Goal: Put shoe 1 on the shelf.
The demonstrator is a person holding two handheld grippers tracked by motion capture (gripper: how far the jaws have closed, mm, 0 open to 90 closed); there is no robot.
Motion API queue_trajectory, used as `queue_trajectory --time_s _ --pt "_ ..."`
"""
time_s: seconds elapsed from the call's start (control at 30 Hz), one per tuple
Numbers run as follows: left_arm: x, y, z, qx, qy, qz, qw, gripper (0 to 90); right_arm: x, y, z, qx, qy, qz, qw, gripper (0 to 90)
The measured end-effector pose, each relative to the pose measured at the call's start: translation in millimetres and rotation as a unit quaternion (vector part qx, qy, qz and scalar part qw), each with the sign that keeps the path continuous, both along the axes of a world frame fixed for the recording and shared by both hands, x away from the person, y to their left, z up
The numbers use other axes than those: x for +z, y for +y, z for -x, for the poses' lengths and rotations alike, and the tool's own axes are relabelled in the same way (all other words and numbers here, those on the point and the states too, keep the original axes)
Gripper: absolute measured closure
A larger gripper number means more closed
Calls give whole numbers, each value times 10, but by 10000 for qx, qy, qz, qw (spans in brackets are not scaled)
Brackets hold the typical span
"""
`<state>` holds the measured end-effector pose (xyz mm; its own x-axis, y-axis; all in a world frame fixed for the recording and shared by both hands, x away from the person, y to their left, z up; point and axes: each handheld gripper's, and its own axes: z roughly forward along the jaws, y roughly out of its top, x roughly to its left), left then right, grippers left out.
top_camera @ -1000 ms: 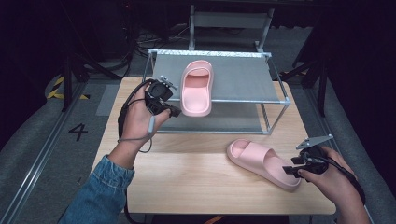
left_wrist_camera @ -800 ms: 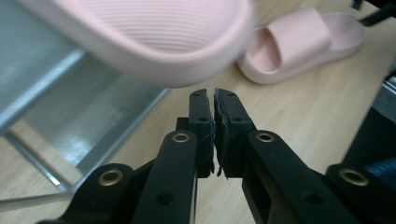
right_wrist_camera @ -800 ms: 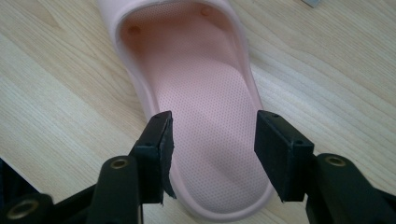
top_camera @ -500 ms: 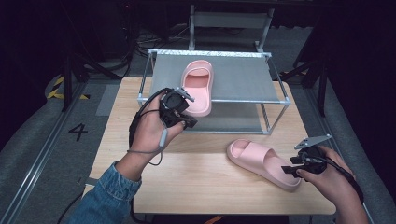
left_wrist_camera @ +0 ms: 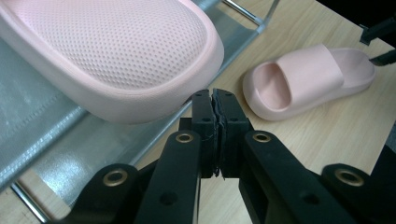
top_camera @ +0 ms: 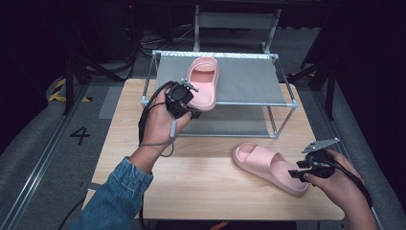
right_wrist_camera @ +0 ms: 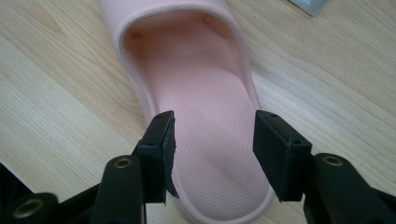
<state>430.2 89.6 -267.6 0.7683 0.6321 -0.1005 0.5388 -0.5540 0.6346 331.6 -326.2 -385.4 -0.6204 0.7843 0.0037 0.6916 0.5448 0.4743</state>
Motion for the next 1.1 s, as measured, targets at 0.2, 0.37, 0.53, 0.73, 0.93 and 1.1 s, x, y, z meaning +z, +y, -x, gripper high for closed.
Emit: queue_trajectory --time_s 0.2,0.37,0.53,0.73,0.93,1.1 --pt "-22 -87 -136 33 70 25 10000 877 -10 2 -4 21 8 7 10000 502" --pt "-32 -127 -277 130 124 -1 9998 873 -14 2 -2 35 6 -2 10000 502" --pt "-48 -141 -387 179 216 -7 9996 865 -23 9 -2 40 28 3 10000 502" --pt "-77 -147 -505 261 270 -30 9993 856 -32 2 1 30 39 -13 10000 502" --pt "-114 -123 -562 253 400 94 9988 824 -38 8 1 51 52 -12 10000 502" --pt "-102 -91 -484 222 362 92 9991 705 -38 -4 -1 38 42 12 10000 502"
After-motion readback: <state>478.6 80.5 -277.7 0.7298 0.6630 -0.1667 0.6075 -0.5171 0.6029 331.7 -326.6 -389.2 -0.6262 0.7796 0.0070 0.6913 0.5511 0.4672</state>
